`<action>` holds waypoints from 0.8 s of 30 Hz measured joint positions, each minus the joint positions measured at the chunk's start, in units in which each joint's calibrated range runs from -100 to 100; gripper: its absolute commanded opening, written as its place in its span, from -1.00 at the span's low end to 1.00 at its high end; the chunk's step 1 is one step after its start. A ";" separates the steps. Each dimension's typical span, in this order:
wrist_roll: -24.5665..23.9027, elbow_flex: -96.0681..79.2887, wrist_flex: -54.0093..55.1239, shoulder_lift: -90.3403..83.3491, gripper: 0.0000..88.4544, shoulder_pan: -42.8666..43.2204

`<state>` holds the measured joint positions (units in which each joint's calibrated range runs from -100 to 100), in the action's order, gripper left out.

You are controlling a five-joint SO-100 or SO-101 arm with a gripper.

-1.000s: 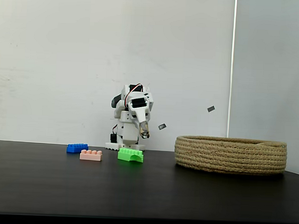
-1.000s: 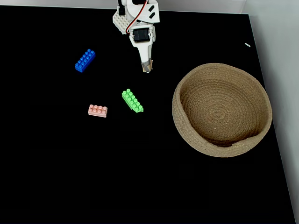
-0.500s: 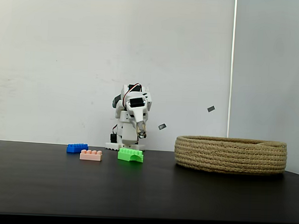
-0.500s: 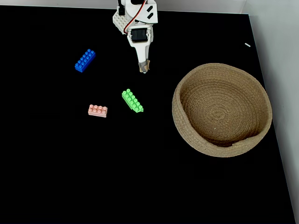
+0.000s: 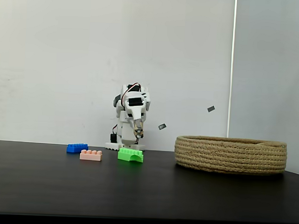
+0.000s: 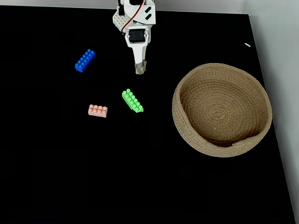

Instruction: Place the lego blocks in the tray

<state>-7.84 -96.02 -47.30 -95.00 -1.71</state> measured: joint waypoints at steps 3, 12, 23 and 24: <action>-2.64 2.92 0.00 6.11 -0.64 -0.90; -11.72 16.17 0.00 26.46 -0.32 -0.49; -19.83 30.58 -2.84 49.79 -0.25 1.79; -20.32 32.17 -3.00 52.08 -0.26 1.87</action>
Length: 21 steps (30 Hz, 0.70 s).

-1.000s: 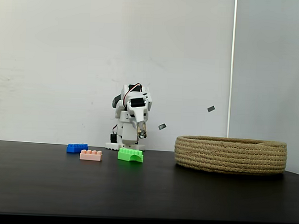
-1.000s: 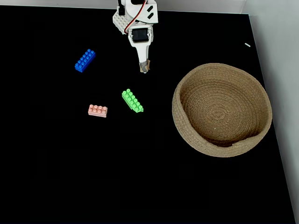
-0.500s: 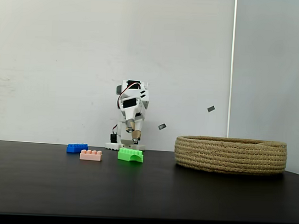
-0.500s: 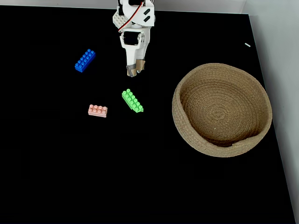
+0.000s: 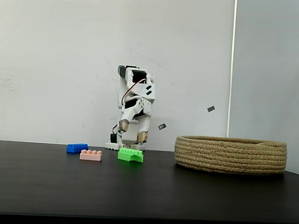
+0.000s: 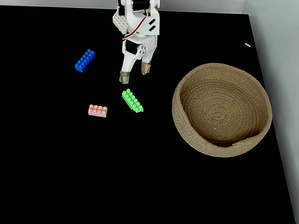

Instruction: Place the lego blocks in the tray

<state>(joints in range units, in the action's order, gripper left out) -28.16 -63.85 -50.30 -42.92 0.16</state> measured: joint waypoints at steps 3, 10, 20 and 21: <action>-1.17 4.60 0.08 6.87 -0.26 -0.16; -1.51 10.43 3.09 19.00 -0.22 -1.87; -1.51 20.15 2.11 32.23 -0.20 -3.42; -1.51 20.86 2.11 32.82 -0.20 -3.58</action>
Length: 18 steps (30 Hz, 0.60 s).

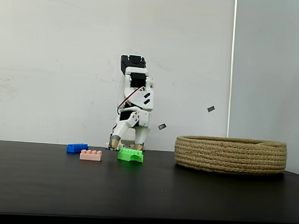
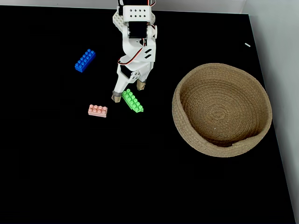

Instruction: Place the lego blocks in the tray

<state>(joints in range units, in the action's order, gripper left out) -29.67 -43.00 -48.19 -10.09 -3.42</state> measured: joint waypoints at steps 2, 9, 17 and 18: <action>0.00 0.97 0.00 1.10 -0.20 -0.16; 1.03 5.66 0.32 6.19 -0.76 -1.55; 6.74 6.54 6.90 7.80 -1.00 -2.12; 7.23 6.54 6.90 7.38 -1.00 -2.04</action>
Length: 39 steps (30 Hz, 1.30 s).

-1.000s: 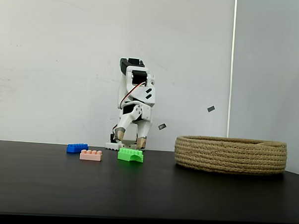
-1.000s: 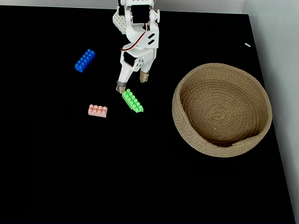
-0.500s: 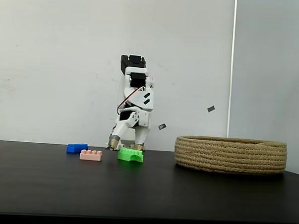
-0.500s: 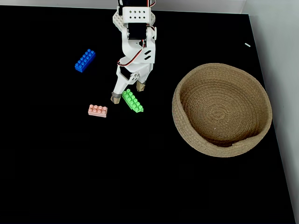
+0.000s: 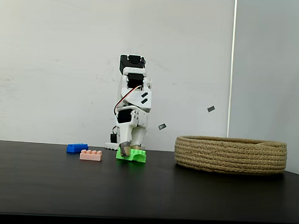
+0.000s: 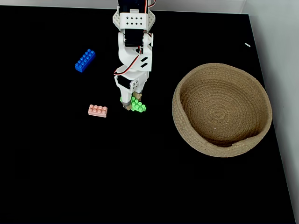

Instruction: Place the lego blocks in the tray

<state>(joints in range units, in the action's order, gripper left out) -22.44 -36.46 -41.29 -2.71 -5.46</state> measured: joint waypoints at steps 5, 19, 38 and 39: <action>0.29 2.30 -7.47 -4.33 -1.00 1.87; 0.24 6.27 -2.92 -21.71 -0.57 26.95; -4.98 -0.18 -5.68 -21.80 -0.20 21.91; -4.00 -0.18 -5.93 -21.80 -0.19 19.38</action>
<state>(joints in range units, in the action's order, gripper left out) -26.45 -36.63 -47.22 -24.51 13.93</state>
